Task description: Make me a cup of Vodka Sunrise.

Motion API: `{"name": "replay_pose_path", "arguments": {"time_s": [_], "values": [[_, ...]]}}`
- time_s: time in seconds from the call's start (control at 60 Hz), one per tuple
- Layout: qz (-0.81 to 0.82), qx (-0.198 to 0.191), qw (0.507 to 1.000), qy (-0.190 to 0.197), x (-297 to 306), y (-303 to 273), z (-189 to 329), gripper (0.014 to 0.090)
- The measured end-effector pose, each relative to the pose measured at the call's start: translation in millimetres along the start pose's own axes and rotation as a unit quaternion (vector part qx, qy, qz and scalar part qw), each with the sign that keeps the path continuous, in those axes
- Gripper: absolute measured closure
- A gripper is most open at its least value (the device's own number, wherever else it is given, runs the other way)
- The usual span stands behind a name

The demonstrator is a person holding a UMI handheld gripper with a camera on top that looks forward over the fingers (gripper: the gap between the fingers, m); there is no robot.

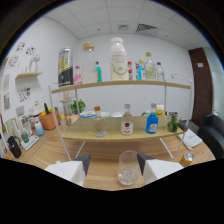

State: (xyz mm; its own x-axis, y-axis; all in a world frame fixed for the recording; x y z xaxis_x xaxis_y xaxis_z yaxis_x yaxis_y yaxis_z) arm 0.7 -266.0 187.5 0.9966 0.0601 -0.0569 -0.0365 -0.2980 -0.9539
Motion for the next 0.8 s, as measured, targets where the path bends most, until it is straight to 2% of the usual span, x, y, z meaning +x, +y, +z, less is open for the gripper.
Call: {"name": "replay_pose_path", "arguments": {"time_s": [0.167, 0.317, 0.433, 0.517, 0.617, 0.8], "values": [[-0.014, 0.038, 0.999, -0.006, -34, -50, 56, 0.0189], [-0.012, 0.03, 0.999, 0.001, -46, -64, 109, 0.0264], [-0.016, 0.002, 1.0, 0.009, -47, -54, 140, 0.0377], [-0.02, -0.017, 0.999, 0.018, -44, -43, 152, 0.0518], [-0.014, -0.019, 1.0, 0.02, -45, -41, 156, 0.0676], [-0.022, -0.015, 1.0, 0.017, -45, -42, 154, 0.0687]]}}
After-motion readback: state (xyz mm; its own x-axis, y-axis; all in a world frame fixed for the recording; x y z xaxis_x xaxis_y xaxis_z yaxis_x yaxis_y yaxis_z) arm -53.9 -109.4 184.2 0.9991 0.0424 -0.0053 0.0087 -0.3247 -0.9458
